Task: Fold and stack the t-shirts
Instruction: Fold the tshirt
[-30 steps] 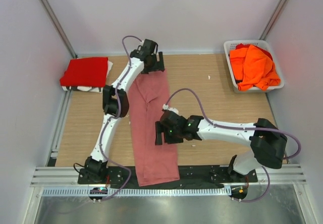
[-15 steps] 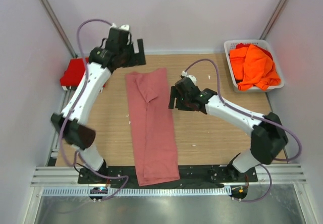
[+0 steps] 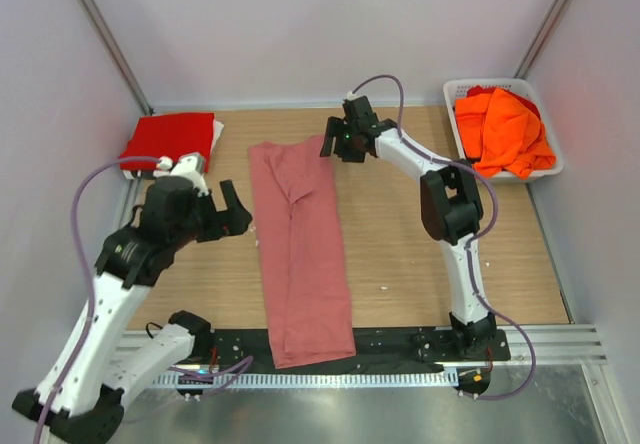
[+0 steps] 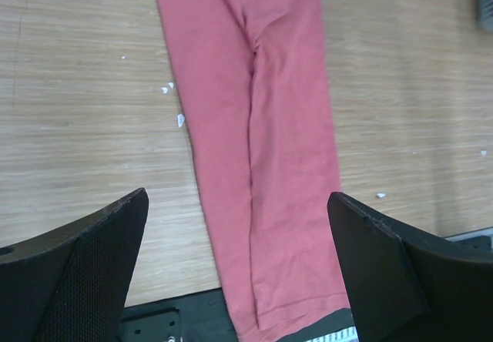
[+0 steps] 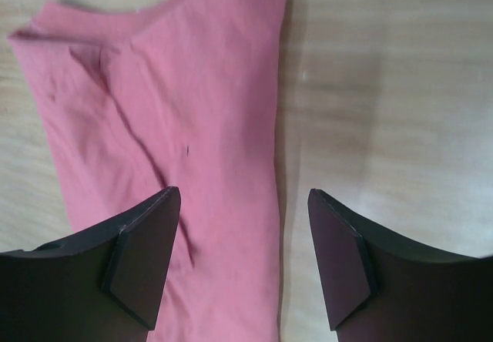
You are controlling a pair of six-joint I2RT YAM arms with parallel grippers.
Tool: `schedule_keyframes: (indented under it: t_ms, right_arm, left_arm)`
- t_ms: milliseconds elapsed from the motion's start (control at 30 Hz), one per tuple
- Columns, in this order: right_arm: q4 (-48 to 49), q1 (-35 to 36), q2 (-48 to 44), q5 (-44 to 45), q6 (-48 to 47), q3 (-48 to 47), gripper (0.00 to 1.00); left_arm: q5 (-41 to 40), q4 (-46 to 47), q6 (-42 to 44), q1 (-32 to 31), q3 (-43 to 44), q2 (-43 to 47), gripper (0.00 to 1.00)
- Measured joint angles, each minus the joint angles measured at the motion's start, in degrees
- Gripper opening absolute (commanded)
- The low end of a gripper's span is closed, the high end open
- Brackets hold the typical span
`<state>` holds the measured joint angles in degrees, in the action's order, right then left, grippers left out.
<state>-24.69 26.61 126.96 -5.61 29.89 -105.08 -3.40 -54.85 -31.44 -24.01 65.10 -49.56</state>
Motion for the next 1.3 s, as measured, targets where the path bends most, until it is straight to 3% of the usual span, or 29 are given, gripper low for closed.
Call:
schedule_keyframes:
  t_ms: [100, 300, 333, 400, 667, 800, 900, 1000, 1100, 1167, 1300]
  right_arm:
    - [-0.7, -1.11, 8.2, -2.1, -0.26, -9.86, 0.68]
    - [0.72, -1.2, 17.75, -7.08, 0.52, -18.38, 0.35]
    - [0.9, -1.16, 18.05, -7.39, 0.52, -18.43, 0.2]
    - [0.92, -1.16, 18.34, -7.37, 0.42, -18.43, 0.02]
    - [2.21, -2.12, 18.53, -0.31, 0.63, -18.49, 0.01]
    - [1.73, -4.7, 23.15, 3.17, 0.15, -26.34, 0.02]
    - [3.06, -6.67, 27.63, 3.61, 0.09, -33.05, 0.12]
    - [6.21, -8.11, 29.59, 4.07, -0.31, -35.21, 0.31]
    - [9.22, -8.7, 30.6, 4.83, -1.25, -36.98, 0.89]
    - [9.7, -8.66, 30.56, 5.75, -2.89, -37.62, 0.99]
    - [11.3, -8.35, 26.4, 6.67, -5.88, -31.52, 1.0]
  left_arm:
    - [-0.09, -0.26, -0.98, -0.02, -2.54, 8.96, 0.99]
    - [-2.43, -2.14, -1.14, -0.02, -5.84, 16.57, 1.0]
    - [-2.73, -2.58, -1.14, -0.02, -6.36, 16.94, 1.0]
    - [-2.82, -3.23, -1.09, -0.02, -7.15, 17.59, 1.0]
    - [0.02, 0.17, 0.2, -0.02, -10.38, 21.79, 1.0]
    - [0.44, 1.99, 0.37, -0.02, -12.44, 23.82, 1.0]
    - [0.33, 2.69, 0.35, -0.02, -12.55, 23.82, 1.0]
    - [0.17, 3.02, 0.35, -0.02, -12.57, 23.82, 1.0]
    - [0.07, 3.39, 0.35, -0.02, -12.72, 23.87, 1.0]
    - [-0.02, 3.65, 0.35, -0.02, -12.85, 23.87, 1.0]
    - [-0.48, 3.74, 0.22, -0.02, -12.87, 23.78, 1.0]
